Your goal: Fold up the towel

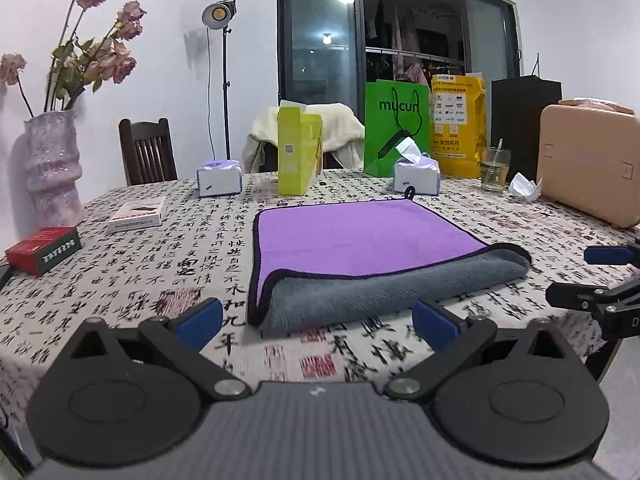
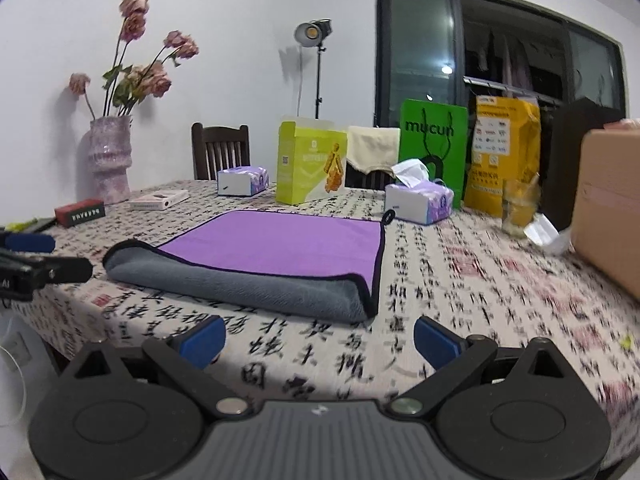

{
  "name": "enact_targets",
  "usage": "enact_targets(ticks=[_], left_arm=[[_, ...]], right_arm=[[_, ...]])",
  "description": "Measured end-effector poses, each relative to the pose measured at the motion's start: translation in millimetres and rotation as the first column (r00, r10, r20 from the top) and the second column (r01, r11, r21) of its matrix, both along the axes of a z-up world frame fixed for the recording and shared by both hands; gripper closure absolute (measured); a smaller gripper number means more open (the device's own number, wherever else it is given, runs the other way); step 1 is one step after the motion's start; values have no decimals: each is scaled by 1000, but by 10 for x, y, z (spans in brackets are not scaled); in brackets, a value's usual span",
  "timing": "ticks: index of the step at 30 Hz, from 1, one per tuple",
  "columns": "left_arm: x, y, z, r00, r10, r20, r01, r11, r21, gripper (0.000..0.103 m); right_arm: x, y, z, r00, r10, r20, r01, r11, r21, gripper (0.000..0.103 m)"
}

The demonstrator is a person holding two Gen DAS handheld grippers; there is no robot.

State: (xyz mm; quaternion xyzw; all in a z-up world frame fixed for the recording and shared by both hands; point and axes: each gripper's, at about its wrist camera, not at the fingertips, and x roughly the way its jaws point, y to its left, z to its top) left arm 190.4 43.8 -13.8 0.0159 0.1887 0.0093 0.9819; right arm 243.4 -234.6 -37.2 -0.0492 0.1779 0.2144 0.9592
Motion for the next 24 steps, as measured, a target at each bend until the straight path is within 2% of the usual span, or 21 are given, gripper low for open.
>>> enact_targets(ticks=[6, 12, 14, 15, 17, 18, 20, 23, 24], left_arm=[[349, 177, -46, 999, -1, -42, -2, 998, -55, 0], [606, 258, -118, 999, -28, -40, 27, 999, -25, 5], [676, 259, -136, 998, -22, -58, 21, 1000, -16, 20], [705, 265, -143, 997, -26, -70, 24, 999, -22, 24], [762, 287, -159, 994, -44, -102, 40, 998, -41, 47], [786, 292, -168, 992, -37, -117, 33, 999, -41, 53], [835, 300, -184, 988, -29, -150, 24, 999, -33, 71], [846, 299, -183, 987, -42, -158, 38, 999, -32, 79], [849, 291, -186, 986, -44, -162, 40, 999, -29, 79]], right_arm=[[340, 3, -1, 999, 28, -17, -27, 999, 21, 6], [721, -24, -18, 997, 37, -74, -32, 997, 73, 19], [830, -17, -41, 996, 34, -83, -26, 996, 87, 20], [882, -9, -56, 996, 35, -88, -27, 996, 90, 23], [959, 9, -90, 994, 47, -96, -37, 995, 95, 30], [995, 19, -105, 993, 53, -103, -43, 994, 96, 36], [1070, 43, -141, 991, 62, -120, -50, 994, 96, 43], [1140, 83, -174, 986, 80, -143, -67, 993, 92, 64], [1144, 98, -179, 986, 85, -147, -73, 994, 85, 74]])
